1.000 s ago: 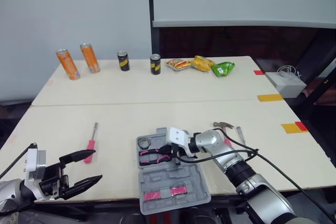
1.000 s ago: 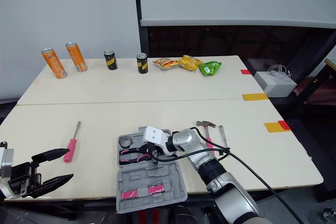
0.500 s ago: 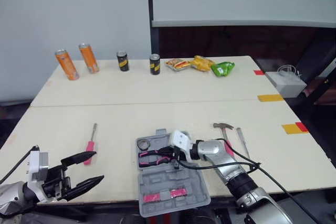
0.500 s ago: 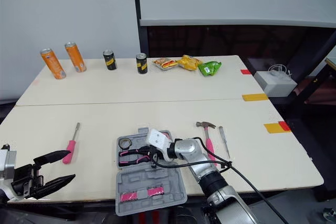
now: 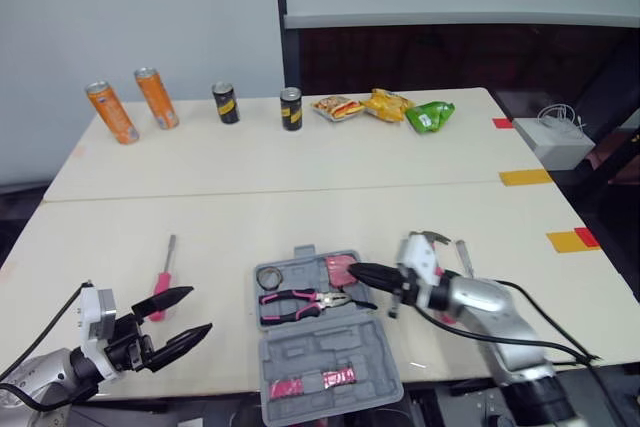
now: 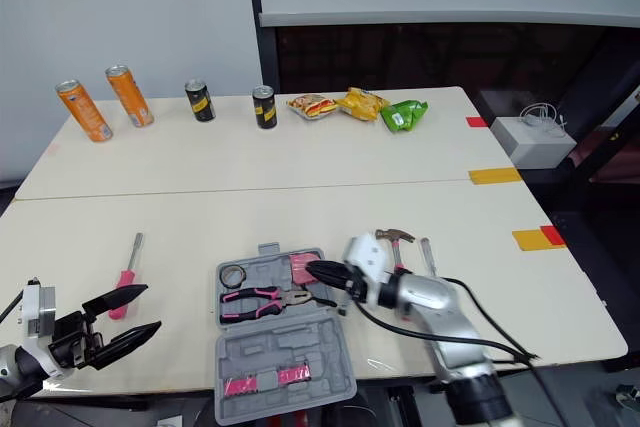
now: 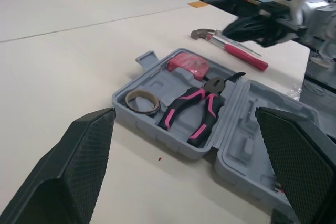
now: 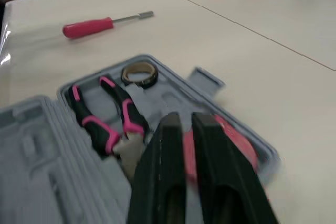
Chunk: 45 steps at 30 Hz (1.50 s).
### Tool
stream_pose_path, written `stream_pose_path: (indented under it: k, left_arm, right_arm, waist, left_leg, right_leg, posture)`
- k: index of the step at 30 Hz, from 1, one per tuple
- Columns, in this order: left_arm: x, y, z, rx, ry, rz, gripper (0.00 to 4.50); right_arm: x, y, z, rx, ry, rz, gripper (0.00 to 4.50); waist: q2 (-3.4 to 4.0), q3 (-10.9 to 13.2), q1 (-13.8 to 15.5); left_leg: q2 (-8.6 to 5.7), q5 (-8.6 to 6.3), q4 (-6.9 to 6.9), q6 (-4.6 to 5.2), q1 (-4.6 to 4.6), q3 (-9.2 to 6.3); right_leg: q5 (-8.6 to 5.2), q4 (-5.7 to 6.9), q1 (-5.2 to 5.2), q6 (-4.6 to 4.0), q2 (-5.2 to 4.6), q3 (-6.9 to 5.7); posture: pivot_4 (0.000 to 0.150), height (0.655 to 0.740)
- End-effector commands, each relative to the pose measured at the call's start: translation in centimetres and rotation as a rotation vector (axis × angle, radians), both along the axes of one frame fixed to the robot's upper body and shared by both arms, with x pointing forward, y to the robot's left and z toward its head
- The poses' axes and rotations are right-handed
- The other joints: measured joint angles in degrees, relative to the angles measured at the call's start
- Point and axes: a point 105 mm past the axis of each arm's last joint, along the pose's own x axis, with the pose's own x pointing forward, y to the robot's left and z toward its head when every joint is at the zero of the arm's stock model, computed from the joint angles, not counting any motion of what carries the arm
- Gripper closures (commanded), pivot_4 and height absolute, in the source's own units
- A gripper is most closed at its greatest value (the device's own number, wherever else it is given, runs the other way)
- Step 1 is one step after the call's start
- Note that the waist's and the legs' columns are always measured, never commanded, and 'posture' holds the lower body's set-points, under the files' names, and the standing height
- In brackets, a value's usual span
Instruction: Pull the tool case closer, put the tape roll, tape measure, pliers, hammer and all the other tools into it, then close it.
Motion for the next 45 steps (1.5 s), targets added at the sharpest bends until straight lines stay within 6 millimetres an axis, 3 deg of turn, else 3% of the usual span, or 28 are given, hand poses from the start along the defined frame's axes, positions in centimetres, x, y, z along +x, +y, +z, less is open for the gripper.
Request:
stream_pose_path:
  k: [1, 9, 14, 17, 21, 30, 36, 44, 45]
  left_arm:
    - [-1.3, 2.0, -0.4, 0.028, 0.013, 0.081, 0.00]
    - [-5.4, 7.0, -3.0, -0.007, 0.115, 0.410, 0.00]
    - [-6.6, 7.5, -4.2, -0.017, 0.156, 0.469, 0.00]
    - [-6.3, 7.5, -4.4, -0.024, 0.152, 0.465, 0.00]
    - [-5.0, 6.6, -3.6, -0.003, 0.127, 0.373, 0.00]
    - [0.0, -0.1, -1.2, 0.155, 0.067, -0.046, 0.00]
    - [1.7, -4.1, -2.0, 0.241, 0.136, -0.234, 1.78]
    - [2.4, -6.8, -3.2, 0.313, 0.179, -0.287, 4.46]
    - [2.4, -6.9, -3.4, 0.321, 0.188, -0.290, 4.46]
  right_arm:
    - [-2.5, -4.3, 1.7, -0.005, -0.058, -0.088, 2.64]
    - [-9.0, -12.0, -0.2, -0.079, 0.038, -0.417, 0.03]
    - [-10.4, -14.2, -1.1, -0.096, 0.058, -0.523, 0.03]
    - [-10.4, -14.9, -1.4, -0.102, 0.057, -0.539, 0.03]
    - [-9.5, -13.9, -1.0, -0.063, 0.073, -0.503, 0.03]
    - [-4.8, -7.8, 1.4, -0.156, 0.014, -0.150, 0.03]
    - [-1.3, -5.3, 1.1, -0.276, 0.030, 0.039, 1.82]
    - [0.6, -3.6, -1.2, -0.487, 0.050, 0.205, 4.48]
    - [0.8, -3.5, -1.4, -0.512, 0.050, 0.226, 4.48]
  waist:
    - [0.04, 0.0, 0.1]
    - [-0.05, 0.0, 0.5]
    - [-0.31, 0.2, 0.5]
    - [-0.42, 0.3, 0.9]
    - [-0.41, 0.3, 1.2]
    - [0.01, 0.2, 1.1]
    - [0.19, 0.2, 0.9]
    - [0.31, 0.3, 0.8]
    - [0.33, 0.3, 0.7]
  left_leg:
    - [0.00, -0.01, 0.00, 0.00, 0.01, 0.02]
    - [-0.02, -0.09, -0.04, 0.09, 0.13, 0.05]
    - [-0.16, -0.18, -0.05, 0.16, 0.27, 0.04]
    - [-0.18, -0.29, -0.15, 0.20, 0.95, -0.01]
    - [-0.23, -0.39, -0.23, 0.21, 0.92, 0.00]
    - [-0.21, -0.44, -0.20, 0.19, 0.99, 0.05]
    - [-0.19, -0.39, -0.05, 0.25, 0.96, 0.05]
    - [-0.15, -0.25, 0.23, 0.48, 0.82, 0.00]
    - [-0.14, -0.25, 0.27, 0.48, 0.83, 0.01]
  right_leg:
    - [-0.01, -0.04, 0.01, 0.00, 0.00, 0.02]
    - [-0.34, -0.24, 0.14, 0.55, -0.01, 0.06]
    - [-0.37, -0.43, 0.31, 0.61, -0.14, 0.16]
    - [-0.41, -0.69, 1.01, 0.68, -0.16, 0.13]
    - [-0.45, -0.84, 1.08, 0.75, -0.19, 0.14]
    - [-0.20, -0.56, 1.09, 0.32, -0.19, 0.10]
    - [-0.30, -0.13, 0.96, 0.23, -0.19, 0.09]
    - [-0.36, 0.22, 0.81, 0.13, -0.18, 0.05]
    - [-0.36, 0.23, 0.81, 0.13, -0.18, 0.06]
  posture:
    - [0.150, 0.7400]
    - [0.150, 0.7400]
    - [0.150, 0.7400]
    - [0.150, 0.7400]
    - [0.150, 0.7400]
    - [0.150, 0.7400]
    - [0.150, 0.7400]
    - [0.150, 0.7400]
    - [0.150, 0.7400]
